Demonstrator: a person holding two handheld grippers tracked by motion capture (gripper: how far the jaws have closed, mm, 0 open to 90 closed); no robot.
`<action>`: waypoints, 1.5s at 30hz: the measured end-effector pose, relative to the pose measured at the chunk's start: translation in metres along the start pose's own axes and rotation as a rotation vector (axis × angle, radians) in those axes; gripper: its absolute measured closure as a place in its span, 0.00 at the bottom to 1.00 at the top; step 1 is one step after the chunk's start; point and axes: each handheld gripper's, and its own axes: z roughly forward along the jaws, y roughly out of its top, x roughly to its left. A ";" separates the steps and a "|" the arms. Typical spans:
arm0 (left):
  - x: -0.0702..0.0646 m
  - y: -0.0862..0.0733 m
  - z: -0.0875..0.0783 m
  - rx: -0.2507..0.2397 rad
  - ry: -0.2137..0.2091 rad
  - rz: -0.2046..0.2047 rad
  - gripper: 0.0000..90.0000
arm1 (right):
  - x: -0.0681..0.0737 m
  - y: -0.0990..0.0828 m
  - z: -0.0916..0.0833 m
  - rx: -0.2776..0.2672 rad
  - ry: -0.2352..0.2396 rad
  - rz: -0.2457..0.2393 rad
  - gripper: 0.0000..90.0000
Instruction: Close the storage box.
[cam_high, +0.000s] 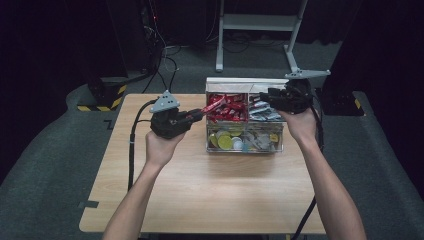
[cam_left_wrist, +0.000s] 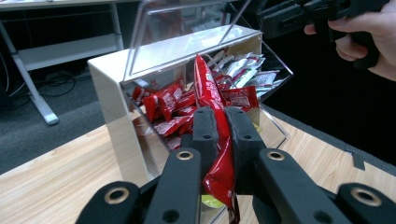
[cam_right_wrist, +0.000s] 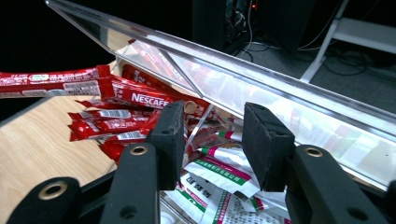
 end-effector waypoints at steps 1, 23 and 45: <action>0.000 0.000 0.000 0.000 0.000 0.000 0.93 | 0.000 -0.001 0.000 0.000 -0.001 -0.003 0.65; 0.011 -0.027 -0.044 -0.067 0.034 -0.053 0.93 | 0.000 -0.002 -0.001 -0.016 0.005 0.011 0.65; 0.035 -0.082 -0.066 -0.044 0.195 -0.115 0.93 | -0.001 -0.001 -0.001 -0.009 0.007 0.007 0.65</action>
